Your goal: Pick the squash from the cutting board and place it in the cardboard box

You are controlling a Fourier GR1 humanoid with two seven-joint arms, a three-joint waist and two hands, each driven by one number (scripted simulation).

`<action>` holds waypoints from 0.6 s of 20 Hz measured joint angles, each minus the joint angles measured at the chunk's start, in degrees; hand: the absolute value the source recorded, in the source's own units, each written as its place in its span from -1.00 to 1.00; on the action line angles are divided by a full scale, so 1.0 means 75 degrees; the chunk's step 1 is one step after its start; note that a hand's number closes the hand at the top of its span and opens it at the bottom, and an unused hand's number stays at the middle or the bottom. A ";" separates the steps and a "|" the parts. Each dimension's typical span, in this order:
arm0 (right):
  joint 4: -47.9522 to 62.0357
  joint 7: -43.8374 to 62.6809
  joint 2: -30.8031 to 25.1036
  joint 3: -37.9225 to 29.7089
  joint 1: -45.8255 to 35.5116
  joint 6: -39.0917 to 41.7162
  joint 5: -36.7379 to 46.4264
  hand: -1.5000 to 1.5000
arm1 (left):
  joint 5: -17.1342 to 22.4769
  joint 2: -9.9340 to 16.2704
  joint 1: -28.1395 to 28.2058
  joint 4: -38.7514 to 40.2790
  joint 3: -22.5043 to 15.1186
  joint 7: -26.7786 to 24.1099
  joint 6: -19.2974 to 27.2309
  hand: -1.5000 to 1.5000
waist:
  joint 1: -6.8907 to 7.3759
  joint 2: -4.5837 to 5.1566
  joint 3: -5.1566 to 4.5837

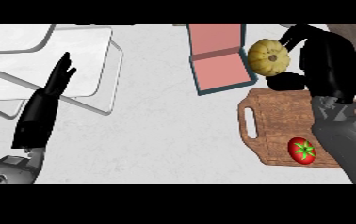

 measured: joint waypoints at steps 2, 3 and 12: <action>0.0210 0.0086 0.0169 -0.0140 -0.0279 -0.0023 -0.0070 1.00 | 0.0033 -0.0017 -0.0079 0.0017 -0.0023 0.0006 -0.0077 0.00 | 0.0072 0.0025 -0.0002; 0.0321 0.0129 0.0265 -0.0211 -0.0435 -0.0042 -0.0110 1.00 | -0.0026 -0.0050 -0.0120 0.0040 -0.0049 0.0004 -0.0040 0.00 | 0.0108 0.0037 0.0000; 0.1948 0.0073 0.1088 -0.0789 -0.1565 -0.0332 -0.0531 1.00 | -0.0102 -0.0172 -0.0409 0.0088 -0.0165 0.0095 -0.0102 0.00 | 0.0376 0.0150 0.0004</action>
